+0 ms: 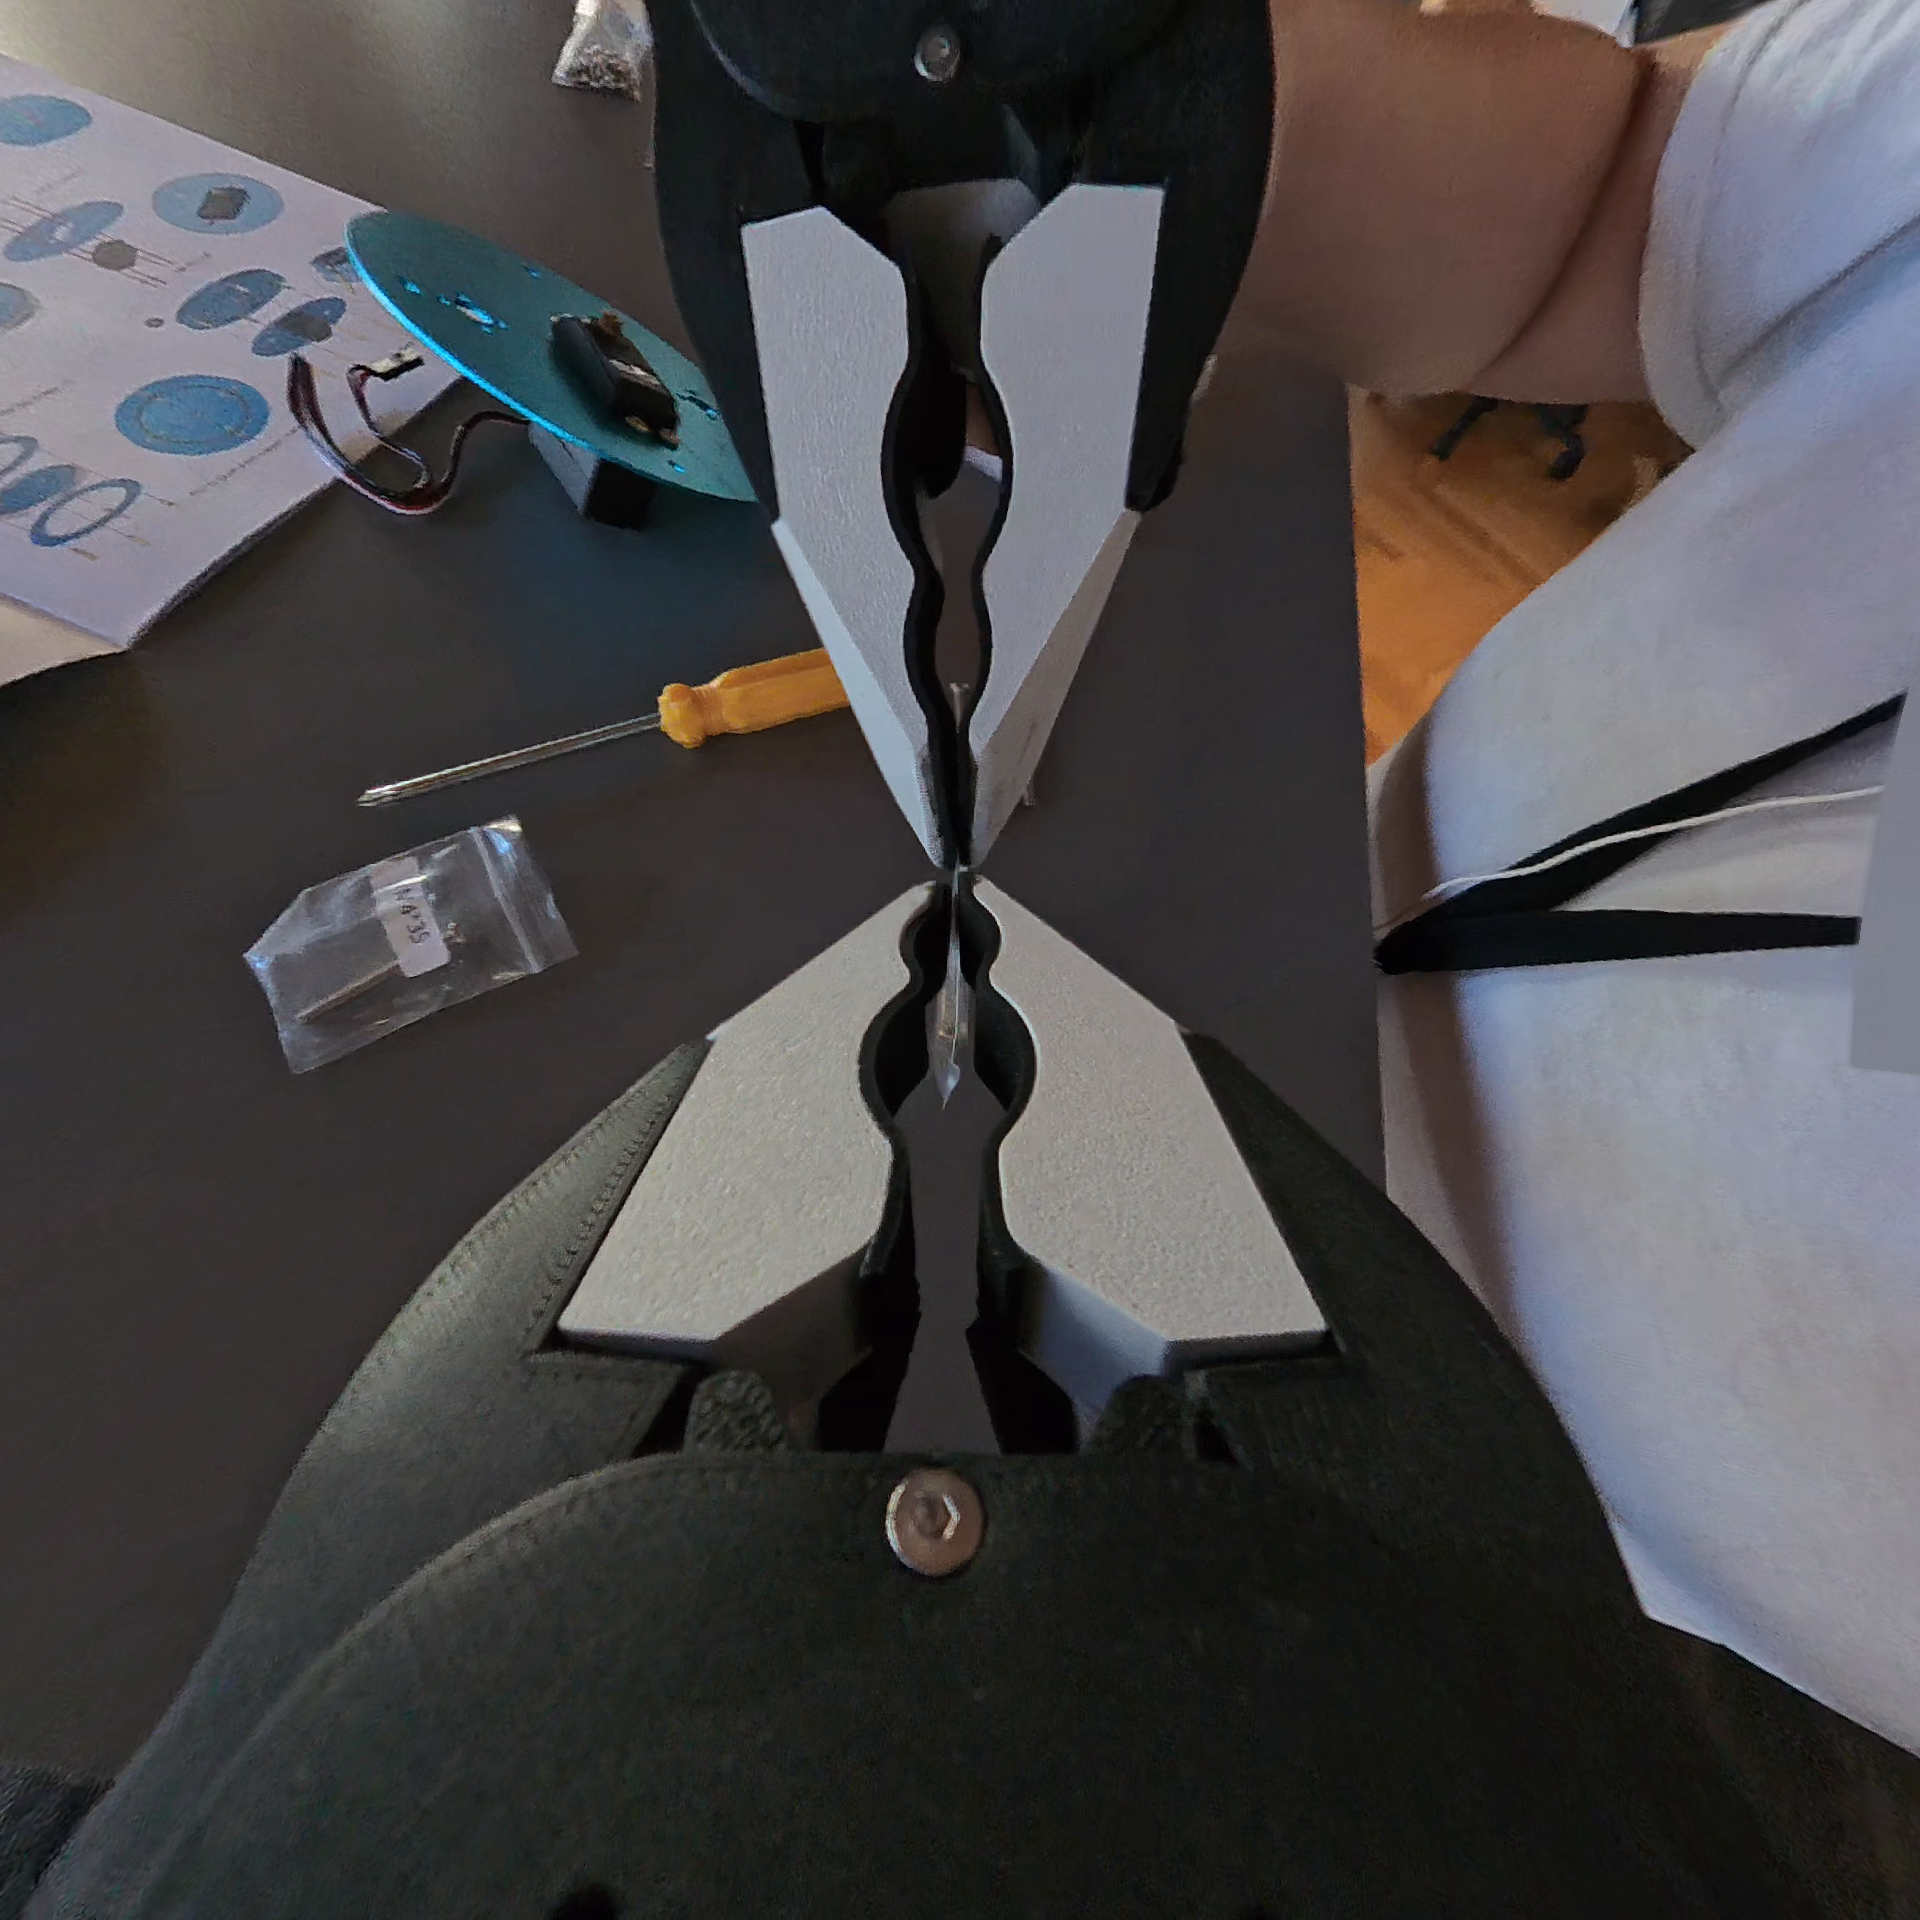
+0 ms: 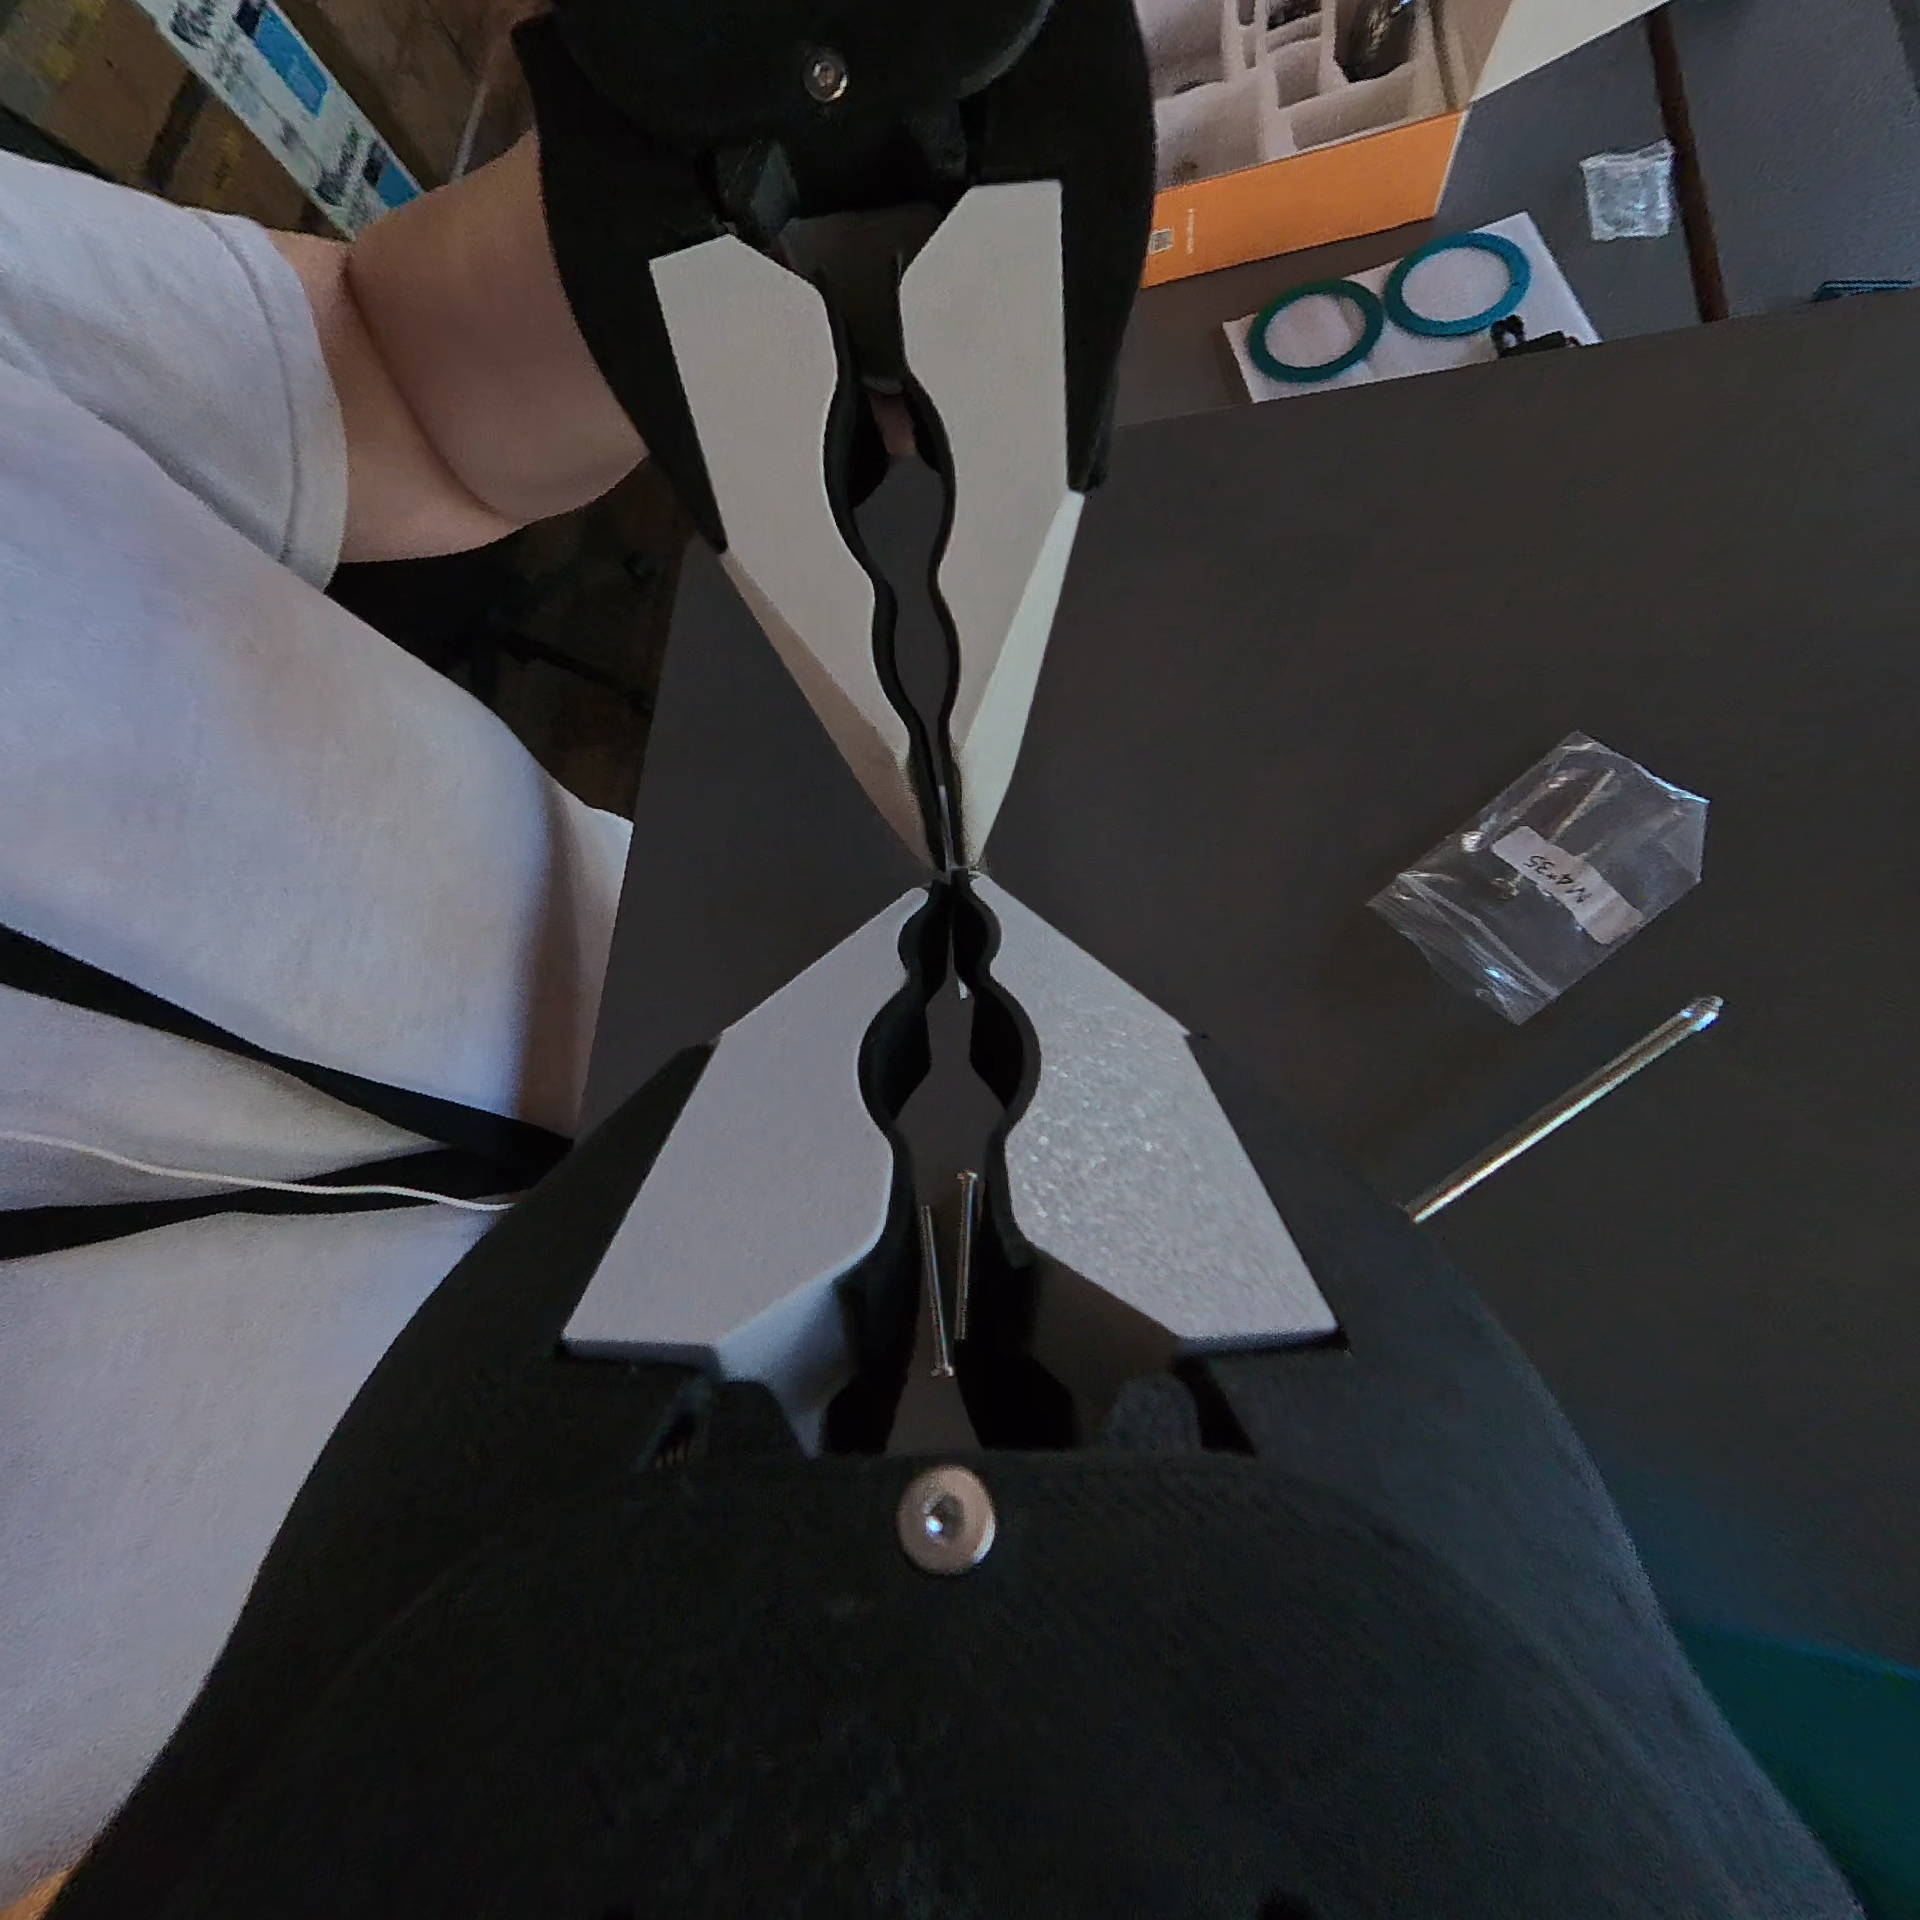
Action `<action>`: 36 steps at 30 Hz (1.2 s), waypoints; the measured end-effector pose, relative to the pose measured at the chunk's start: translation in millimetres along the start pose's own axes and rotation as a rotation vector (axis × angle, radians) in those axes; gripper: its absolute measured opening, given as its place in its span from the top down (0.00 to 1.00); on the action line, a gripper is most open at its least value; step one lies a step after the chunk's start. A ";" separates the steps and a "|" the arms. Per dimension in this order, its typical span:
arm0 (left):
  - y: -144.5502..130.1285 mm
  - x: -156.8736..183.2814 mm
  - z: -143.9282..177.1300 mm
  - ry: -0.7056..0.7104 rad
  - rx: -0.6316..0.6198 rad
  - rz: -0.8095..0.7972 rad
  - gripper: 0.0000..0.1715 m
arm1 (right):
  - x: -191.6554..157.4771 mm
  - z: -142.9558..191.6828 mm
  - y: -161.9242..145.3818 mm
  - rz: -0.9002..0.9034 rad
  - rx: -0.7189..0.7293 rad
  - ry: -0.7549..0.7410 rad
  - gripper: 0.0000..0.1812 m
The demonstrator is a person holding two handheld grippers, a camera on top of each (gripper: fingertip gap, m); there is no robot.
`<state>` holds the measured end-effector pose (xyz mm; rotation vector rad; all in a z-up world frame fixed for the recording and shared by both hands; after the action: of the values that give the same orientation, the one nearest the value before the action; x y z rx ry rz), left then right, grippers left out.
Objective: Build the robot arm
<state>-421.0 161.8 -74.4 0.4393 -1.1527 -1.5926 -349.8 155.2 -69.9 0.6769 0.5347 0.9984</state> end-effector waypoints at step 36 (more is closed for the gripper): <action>2.7 -52.8 102.4 1.100 -0.208 0.263 0.82 | -15.0 -1.8 5.3 -0.453 0.151 0.157 1.00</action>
<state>-478.7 255.1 -38.9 0.8351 -0.1828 -0.9563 -360.7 144.3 -65.8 0.5775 0.8643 0.5910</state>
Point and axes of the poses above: each gripper's, where its closed fingertips meet, z back along the fingers, y out of its top, x = y × z across the jaws, the point moved 5 cm from there along z, back along the fingers, and after that the axes turned 14 degrees about -y, right-handed, at the moved point
